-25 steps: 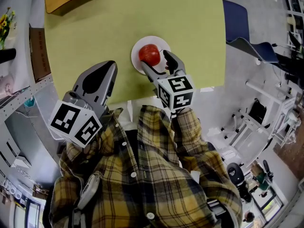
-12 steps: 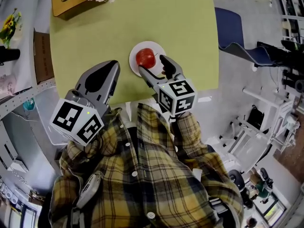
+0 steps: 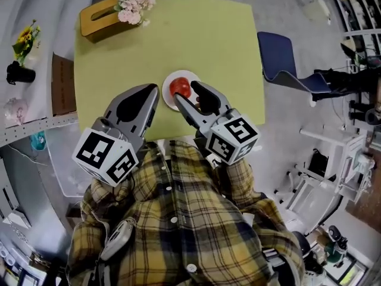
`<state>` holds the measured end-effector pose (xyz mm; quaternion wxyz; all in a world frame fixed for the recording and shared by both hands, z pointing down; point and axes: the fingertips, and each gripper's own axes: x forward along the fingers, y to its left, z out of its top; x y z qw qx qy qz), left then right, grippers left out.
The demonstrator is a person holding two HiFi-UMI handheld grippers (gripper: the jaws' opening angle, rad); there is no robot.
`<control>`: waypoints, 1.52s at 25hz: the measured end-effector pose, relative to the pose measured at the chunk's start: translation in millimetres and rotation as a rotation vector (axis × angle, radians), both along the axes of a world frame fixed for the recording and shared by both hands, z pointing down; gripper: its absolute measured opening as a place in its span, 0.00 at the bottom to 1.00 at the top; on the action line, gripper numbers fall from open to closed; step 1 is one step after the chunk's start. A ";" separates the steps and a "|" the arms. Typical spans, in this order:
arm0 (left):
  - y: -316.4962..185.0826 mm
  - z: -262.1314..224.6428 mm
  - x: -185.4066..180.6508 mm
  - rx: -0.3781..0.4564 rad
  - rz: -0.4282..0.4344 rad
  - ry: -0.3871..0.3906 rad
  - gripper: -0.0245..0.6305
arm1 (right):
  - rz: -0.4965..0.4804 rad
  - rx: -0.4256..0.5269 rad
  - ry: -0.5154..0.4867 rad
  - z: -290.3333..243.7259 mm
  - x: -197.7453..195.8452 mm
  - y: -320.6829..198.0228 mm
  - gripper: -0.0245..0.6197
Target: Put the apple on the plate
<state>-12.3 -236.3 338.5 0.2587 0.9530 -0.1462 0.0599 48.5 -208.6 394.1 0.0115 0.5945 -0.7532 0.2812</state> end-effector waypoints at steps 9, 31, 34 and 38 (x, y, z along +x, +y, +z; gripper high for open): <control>6.5 -37.6 3.7 0.062 -0.009 0.088 0.05 | -0.079 0.186 0.041 -93.5 -24.9 8.2 0.26; 16.2 -40.1 -2.0 0.064 -0.012 0.087 0.05 | -0.042 0.151 -0.055 -92.7 -14.3 10.8 0.03; 18.8 -37.6 0.4 0.060 0.001 0.080 0.05 | -0.046 0.139 -0.052 -88.7 -14.0 11.5 0.03; 22.0 -34.9 2.3 0.055 0.018 0.075 0.05 | -0.047 0.132 -0.045 -85.4 -14.5 12.2 0.03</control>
